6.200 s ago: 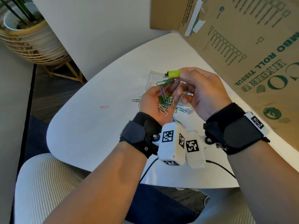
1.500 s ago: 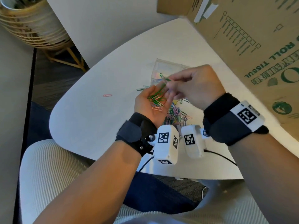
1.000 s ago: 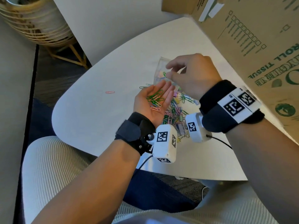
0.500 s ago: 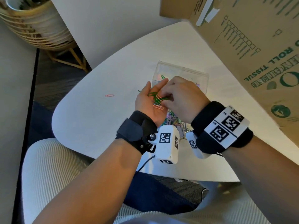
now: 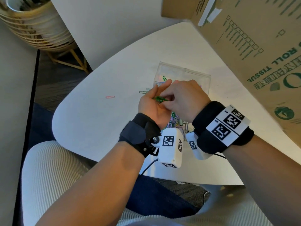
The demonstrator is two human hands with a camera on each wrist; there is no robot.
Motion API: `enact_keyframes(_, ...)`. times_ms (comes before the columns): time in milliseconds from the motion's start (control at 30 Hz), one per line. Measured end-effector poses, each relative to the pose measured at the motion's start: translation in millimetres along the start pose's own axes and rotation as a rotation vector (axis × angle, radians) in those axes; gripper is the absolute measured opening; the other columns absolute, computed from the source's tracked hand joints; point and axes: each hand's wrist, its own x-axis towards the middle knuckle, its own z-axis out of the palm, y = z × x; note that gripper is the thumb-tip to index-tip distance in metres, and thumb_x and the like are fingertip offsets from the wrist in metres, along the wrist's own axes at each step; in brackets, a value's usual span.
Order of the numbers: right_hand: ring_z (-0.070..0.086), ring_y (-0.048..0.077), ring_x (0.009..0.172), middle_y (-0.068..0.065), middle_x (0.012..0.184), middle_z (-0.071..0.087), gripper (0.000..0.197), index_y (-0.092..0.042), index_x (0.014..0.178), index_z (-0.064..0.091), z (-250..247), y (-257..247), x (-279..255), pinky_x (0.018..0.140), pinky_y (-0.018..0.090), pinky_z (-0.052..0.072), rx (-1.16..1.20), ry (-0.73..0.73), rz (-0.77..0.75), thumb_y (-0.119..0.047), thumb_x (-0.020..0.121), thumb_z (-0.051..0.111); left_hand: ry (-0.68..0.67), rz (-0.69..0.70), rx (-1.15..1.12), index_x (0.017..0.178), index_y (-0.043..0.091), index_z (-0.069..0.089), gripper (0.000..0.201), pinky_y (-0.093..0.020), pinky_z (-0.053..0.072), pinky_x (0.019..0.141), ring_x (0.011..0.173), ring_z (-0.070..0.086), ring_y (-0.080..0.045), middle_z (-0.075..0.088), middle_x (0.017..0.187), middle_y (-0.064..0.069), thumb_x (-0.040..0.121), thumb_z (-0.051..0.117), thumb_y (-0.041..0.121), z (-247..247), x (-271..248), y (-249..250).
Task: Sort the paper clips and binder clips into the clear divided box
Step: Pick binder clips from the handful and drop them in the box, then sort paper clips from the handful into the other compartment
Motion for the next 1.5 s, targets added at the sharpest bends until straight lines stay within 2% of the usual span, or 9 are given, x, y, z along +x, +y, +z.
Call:
enact_keyframes(167, 0.058, -0.001, 0.062, -0.013, 0.068, 0.066, 0.006, -0.023, 0.083, 0.078, 5, 4, -5, 0.070, 0.019, 0.046, 0.415, 0.137, 0.150, -0.021, 0.078, 0.077, 0.030, 0.028, 0.056, 0.122, -0.003, 0.056, 0.044, -0.040, 0.051, 0.085, 0.097, 0.064, -0.030, 0.066, 0.110, -0.017, 0.101, 0.030, 0.027, 4, -2, 8)
enact_keyframes(267, 0.052, 0.007, 0.046, -0.007, 0.054, 0.062, 0.017, -0.026, 0.071, 0.072, 8, 8, -6, 0.058, 0.028, 0.051, 0.731, 0.164, 0.241, -0.012, 0.075, 0.081, 0.063, 0.026, 0.072, 0.110, 0.000, 0.062, 0.041, -0.035, 0.052, 0.073, 0.088, 0.065, -0.027, 0.068, 0.102, -0.015, 0.100, 0.032, 0.027, -1, -3, 5)
enact_keyframes(433, 0.050, 0.012, 0.045, -0.003, 0.053, 0.063, 0.011, -0.018, 0.077, 0.073, -6, 18, 6, 0.047, 0.023, 0.049, 0.943, 0.304, 0.279, -0.010, 0.075, 0.080, 0.124, 0.043, 0.012, 0.100, -0.001, 0.067, 0.036, -0.032, 0.056, 0.082, 0.082, 0.070, -0.025, 0.072, 0.091, -0.016, 0.098, 0.040, 0.023, -9, -4, 5)
enact_keyframes(600, 0.057, 0.005, 0.058, -0.009, 0.067, 0.066, 0.011, -0.020, 0.084, 0.076, -16, 31, 42, 0.068, 0.024, 0.053, 0.643, 0.486, 0.285, -0.023, 0.075, 0.080, 0.143, 0.034, 0.023, 0.116, -0.004, 0.060, 0.039, -0.036, 0.052, 0.093, 0.102, 0.066, -0.031, 0.068, 0.109, -0.020, 0.098, 0.039, 0.023, -11, -6, 8)
enact_keyframes(767, 0.058, 0.009, 0.087, -0.004, 0.099, 0.070, 0.033, -0.020, 0.109, 0.072, -10, 32, 56, 0.084, 0.019, 0.043, 0.241, 0.262, 0.295, -0.036, 0.080, 0.074, 0.158, 0.042, 0.017, 0.117, -0.003, 0.060, 0.038, -0.037, 0.049, 0.097, 0.107, 0.064, -0.031, 0.067, 0.114, -0.020, 0.098, 0.040, 0.023, -13, -7, 7)
enact_keyframes(933, 0.064, 0.010, 0.079, -0.007, 0.085, 0.071, 0.015, -0.023, 0.093, 0.074, -3, 0, 26, 0.079, 0.025, 0.053, 0.251, 0.124, 0.106, -0.031, 0.081, 0.072, 0.139, 0.049, -0.007, 0.094, 0.002, 0.066, 0.035, -0.036, 0.051, 0.089, 0.082, 0.068, -0.025, 0.071, 0.079, -0.013, 0.097, 0.043, 0.028, -10, -6, 6)
enact_keyframes(1100, 0.062, 0.021, 0.095, 0.002, 0.097, 0.071, 0.023, -0.025, 0.103, 0.072, 17, -11, 10, 0.084, 0.034, 0.050, 0.046, -0.019, -0.008, -0.018, 0.084, 0.061, 0.079, 0.024, 0.019, 0.120, 0.004, 0.061, 0.044, -0.048, 0.034, 0.109, 0.122, 0.053, -0.033, 0.062, 0.124, -0.019, 0.098, 0.037, 0.034, -5, -7, 6)
enact_keyframes(1300, 0.069, 0.016, 0.083, -0.002, 0.085, 0.075, 0.010, -0.019, 0.090, 0.075, 6, -2, 19, 0.087, 0.034, 0.054, 0.363, 0.242, 0.134, -0.018, 0.082, 0.069, 0.079, 0.145, 0.332, 0.114, 0.007, 0.063, 0.032, -0.030, 0.051, 0.078, 0.083, 0.064, -0.020, 0.068, 0.097, -0.009, 0.097, 0.041, 0.024, -4, -21, 24)
enact_keyframes(1500, 0.061, 0.019, 0.084, -0.008, 0.080, 0.068, 0.006, -0.026, 0.084, 0.071, -18, 14, 45, 0.083, 0.029, 0.050, 0.175, 0.317, 0.209, -0.030, 0.082, 0.068, 0.194, 0.398, 0.894, 0.091, 0.015, 0.067, 0.021, -0.025, 0.045, 0.063, 0.072, 0.060, -0.020, 0.068, 0.088, -0.005, 0.091, 0.047, 0.008, 0, -47, 72)
